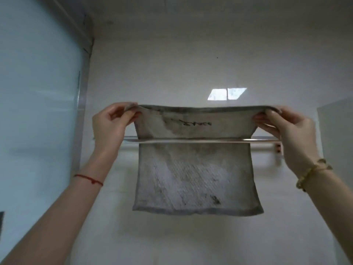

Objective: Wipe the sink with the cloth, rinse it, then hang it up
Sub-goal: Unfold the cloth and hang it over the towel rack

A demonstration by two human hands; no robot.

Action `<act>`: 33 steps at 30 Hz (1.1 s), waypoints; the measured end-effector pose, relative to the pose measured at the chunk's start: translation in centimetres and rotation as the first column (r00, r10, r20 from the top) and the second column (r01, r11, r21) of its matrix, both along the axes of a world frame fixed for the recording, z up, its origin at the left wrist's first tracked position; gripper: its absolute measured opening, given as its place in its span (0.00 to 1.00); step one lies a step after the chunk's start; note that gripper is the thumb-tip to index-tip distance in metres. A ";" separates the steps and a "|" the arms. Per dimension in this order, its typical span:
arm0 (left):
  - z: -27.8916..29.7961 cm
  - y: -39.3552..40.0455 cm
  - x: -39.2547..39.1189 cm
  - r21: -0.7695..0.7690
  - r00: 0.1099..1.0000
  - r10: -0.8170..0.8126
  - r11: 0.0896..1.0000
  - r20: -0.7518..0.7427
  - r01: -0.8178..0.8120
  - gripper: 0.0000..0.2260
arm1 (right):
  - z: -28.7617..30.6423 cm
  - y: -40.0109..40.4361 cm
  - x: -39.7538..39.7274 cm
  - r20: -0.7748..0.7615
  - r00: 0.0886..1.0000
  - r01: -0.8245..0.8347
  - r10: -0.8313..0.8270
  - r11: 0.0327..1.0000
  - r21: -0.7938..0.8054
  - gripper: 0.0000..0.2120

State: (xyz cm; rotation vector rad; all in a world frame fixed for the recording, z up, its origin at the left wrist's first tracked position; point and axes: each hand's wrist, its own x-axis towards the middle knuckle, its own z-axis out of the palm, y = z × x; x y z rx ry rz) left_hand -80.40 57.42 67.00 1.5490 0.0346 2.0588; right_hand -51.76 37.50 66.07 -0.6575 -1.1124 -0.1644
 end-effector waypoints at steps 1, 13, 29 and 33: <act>-1.7 -0.5 -0.3 0.007 1.000 0.012 1.000 0.006 -0.012 0.06 | -1.6 -0.5 -0.3 0.006 1.000 -0.006 0.006 1.000 -0.004 0.08; -12.7 -1.8 1.6 -0.555 0.821 -0.533 0.628 0.203 0.545 0.06 | -13.2 0.1 0.2 -0.236 0.971 -0.088 0.027 0.964 -0.251 0.07; -17.8 0.6 2.1 -0.655 0.957 -0.282 0.712 0.063 0.253 0.13 | -17.3 3.4 1.5 -0.294 0.932 0.082 -0.210 0.916 -0.392 0.07; -18.6 0.7 2.5 -0.621 0.951 -0.297 0.730 0.086 0.284 0.11 | -17.2 3.3 1.9 -0.284 0.934 0.103 -0.218 0.923 -0.371 0.06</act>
